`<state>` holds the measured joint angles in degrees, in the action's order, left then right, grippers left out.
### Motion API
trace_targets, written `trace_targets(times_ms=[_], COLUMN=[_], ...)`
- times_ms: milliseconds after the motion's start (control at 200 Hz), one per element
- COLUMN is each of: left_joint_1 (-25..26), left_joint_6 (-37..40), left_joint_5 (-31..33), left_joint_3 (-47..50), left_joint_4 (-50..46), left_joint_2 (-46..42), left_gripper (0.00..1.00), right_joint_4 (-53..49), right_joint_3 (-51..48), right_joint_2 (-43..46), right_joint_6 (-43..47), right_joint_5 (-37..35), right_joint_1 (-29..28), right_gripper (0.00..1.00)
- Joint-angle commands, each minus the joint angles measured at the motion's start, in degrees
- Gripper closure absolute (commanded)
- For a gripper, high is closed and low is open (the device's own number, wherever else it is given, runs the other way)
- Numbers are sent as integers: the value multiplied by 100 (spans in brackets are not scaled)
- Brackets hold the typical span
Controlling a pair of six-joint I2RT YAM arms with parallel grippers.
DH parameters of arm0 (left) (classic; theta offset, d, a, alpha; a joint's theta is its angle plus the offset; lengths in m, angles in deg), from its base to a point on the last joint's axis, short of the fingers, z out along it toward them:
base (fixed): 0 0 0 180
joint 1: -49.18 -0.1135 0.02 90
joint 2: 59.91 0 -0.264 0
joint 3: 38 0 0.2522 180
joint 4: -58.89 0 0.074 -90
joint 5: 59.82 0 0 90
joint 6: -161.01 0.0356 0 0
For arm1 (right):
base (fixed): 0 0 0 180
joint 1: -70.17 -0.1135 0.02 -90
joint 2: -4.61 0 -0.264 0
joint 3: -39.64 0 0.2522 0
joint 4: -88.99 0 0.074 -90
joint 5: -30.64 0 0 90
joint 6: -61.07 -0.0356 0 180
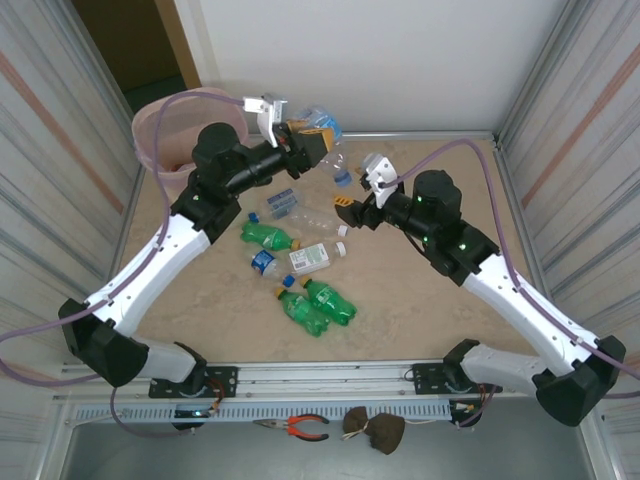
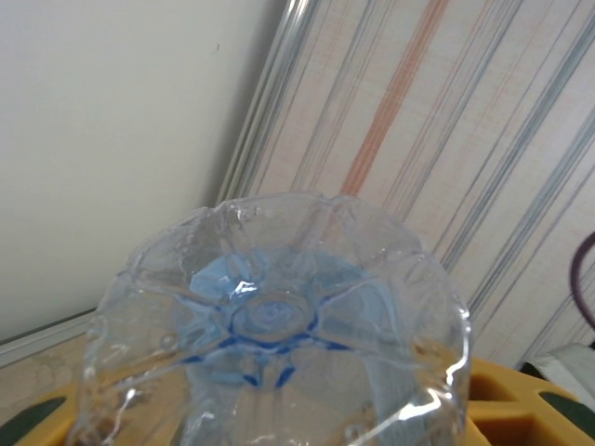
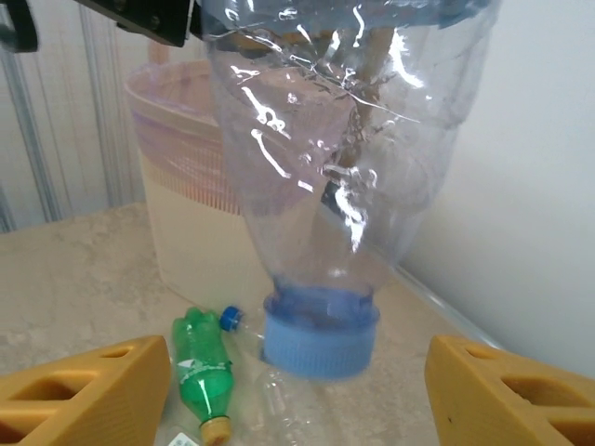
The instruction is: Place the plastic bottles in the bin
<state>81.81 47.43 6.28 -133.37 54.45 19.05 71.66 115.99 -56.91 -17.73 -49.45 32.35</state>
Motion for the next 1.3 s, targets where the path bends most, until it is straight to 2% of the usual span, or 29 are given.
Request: trace_targets(times_ms=[0,215,371,481,551,656,741,977,1052,1157,1297], left_joint_1=[-318,-1336,-1935,-2029,-2087,-2120,-2168,-2372,-2458,-2604,-2638], left_joint_6=[301,-5,-247,-214,-519,-1012,-1660,-2673,-3016,-3361,-3403], left_joint_5=[50,-134,190,1047,1740,2799,3678,5066,5308,5319,5449], left_joint_3=[-268,-289,-494,-611,-611,-699,-1034,-1823,-2012,-2386,-2642], left_joint_4=[-334,-477,-624,-667,-590,-635,-1202,-2325,-2583,-2928,-2899], left_joint_2=[-161,-130,-57,-9,38,190,394,958,1145,1491,1890], left_gripper=[54,60,61,60,57,59,64,65,65,65,65], right_joint_4=[-226,-440,-490,-478,-478,-484,-495,-539,-565,-587,-631], right_joint_3=[-120,-230,-218,-227,-214,-215,-214,-230,-235,-262,-284], right_joint_2=[375,743,808,783,764,764,765,833,859,904,955], right_joint_6=[120,205,241,242,233,233,236,233,233,233,218], right_joint_5=[-236,-483,-539,-553,-547,-552,-556,-578,-594,-628,-669], right_joint_1=[-39,-41,-34,-34,-36,-40,-40,-38,-36,-35,-39], right_gripper=[27,25,25,24,24,24,24,24,24,24,24])
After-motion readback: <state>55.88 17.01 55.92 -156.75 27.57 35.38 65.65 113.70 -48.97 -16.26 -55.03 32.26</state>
